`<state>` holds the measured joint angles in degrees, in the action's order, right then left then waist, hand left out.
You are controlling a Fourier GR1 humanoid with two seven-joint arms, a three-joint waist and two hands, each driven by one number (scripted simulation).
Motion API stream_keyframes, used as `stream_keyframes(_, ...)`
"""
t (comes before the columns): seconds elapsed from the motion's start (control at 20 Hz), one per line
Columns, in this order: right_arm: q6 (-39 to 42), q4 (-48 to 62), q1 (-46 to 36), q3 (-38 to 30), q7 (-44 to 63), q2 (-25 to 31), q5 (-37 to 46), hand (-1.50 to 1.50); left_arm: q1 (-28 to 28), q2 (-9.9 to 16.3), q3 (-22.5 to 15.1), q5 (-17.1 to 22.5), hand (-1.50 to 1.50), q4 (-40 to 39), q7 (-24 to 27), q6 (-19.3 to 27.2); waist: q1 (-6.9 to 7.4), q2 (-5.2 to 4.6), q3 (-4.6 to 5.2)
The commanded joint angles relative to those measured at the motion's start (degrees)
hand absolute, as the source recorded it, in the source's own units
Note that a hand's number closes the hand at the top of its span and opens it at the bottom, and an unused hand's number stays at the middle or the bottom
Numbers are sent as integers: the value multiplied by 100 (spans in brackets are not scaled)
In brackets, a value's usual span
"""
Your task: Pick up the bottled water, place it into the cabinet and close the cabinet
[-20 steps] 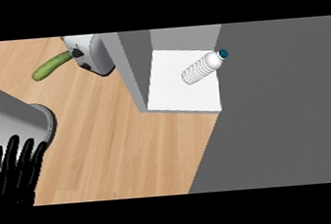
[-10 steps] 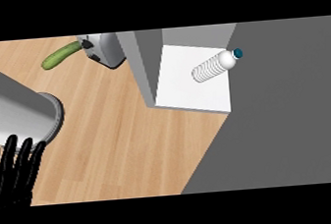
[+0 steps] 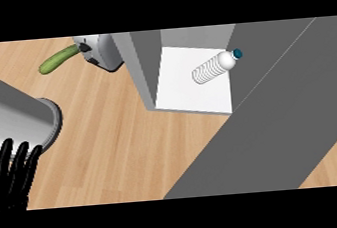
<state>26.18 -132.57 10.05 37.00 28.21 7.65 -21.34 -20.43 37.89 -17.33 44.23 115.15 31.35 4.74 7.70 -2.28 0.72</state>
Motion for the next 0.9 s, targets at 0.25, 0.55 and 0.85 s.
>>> stream_keyframes(0.25, -1836, 905, -624, -1201, -366, -733, 189, 150, -101, 10, 118, 77, -150, -16, 48, -62, -38, 2, -19)
stream_keyframes(0.55, -2886, 2222, -2157, -1730, -481, -752, 115, 150, -49, 12, 14, 38, -150, -108, 43, -240, 95, 14, -37)
stream_keyframes(0.85, -3779, 3905, -3917, -2194, -606, -762, -265, 150, 73, -23, 174, 251, -150, -109, -26, -279, 61, 27, -58)
